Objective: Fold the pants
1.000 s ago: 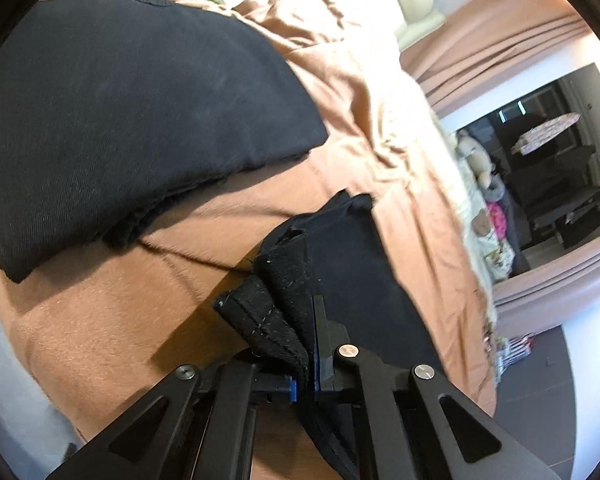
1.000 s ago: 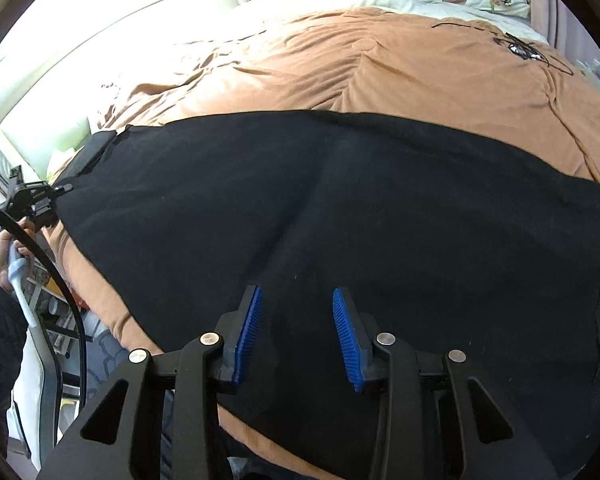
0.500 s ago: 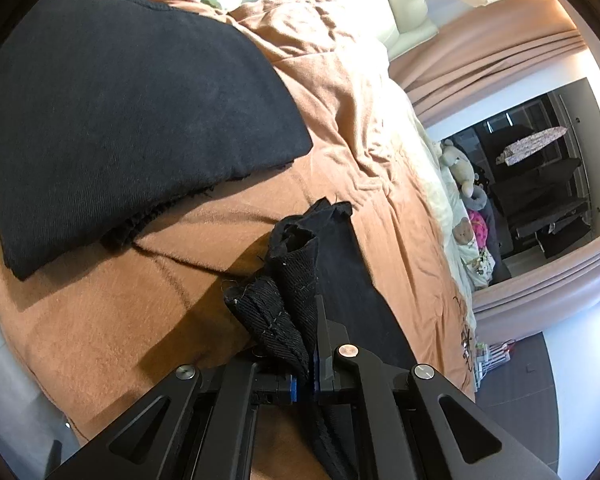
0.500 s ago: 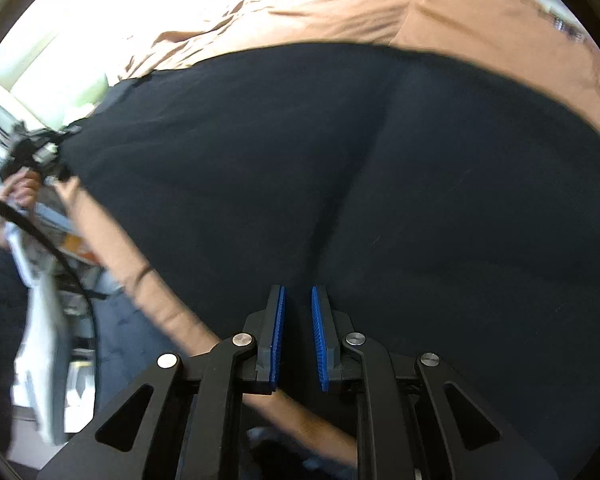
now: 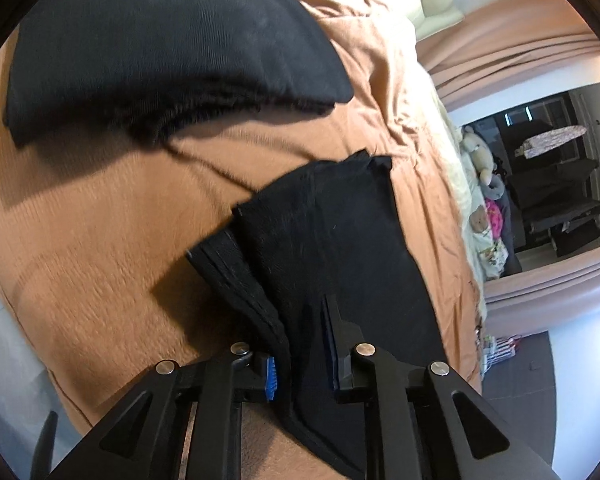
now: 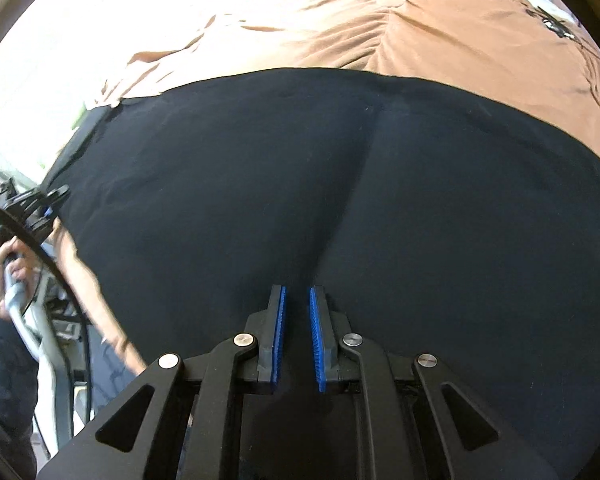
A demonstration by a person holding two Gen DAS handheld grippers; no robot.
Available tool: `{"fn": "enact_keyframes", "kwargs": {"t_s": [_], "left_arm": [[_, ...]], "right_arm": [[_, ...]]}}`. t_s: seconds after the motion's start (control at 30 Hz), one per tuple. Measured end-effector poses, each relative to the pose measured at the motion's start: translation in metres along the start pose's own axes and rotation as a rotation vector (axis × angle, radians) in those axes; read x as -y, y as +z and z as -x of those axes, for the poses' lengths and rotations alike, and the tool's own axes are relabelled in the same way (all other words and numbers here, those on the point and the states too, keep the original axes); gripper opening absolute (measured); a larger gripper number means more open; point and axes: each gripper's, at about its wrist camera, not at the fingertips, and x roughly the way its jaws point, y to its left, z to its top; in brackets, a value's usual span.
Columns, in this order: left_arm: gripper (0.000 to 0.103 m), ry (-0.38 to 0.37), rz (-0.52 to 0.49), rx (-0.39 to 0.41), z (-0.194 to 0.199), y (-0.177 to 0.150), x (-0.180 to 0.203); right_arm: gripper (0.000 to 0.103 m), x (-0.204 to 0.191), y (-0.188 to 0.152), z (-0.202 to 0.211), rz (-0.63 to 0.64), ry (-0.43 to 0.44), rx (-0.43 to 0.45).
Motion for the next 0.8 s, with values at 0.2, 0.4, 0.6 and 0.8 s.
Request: {"fn": "enact_keyframes", "kwargs": {"t_s": [0.2,0.4,0.6,0.8], "left_arm": [[0.018,0.001,0.016,0.008,-0.005,-0.002,-0.003],[0.018,-0.006,0.011,0.019,-0.009,-0.001,0.002],[0.005,-0.047,0.031,0.051,-0.001,0.002,0.005],[0.004,-0.106,-0.016,0.107,0.023,0.009,0.04]], "right_arm": [[0.009,0.015,0.02,-0.008,-0.057,-0.066,0.024],[0.009,0.022,0.042,-0.015,-0.065,-0.098,0.015],[0.009,0.028,0.052,-0.02,-0.092,-0.132,0.038],[0.009,0.028,0.046,-0.021,-0.077,-0.1,0.022]]}}
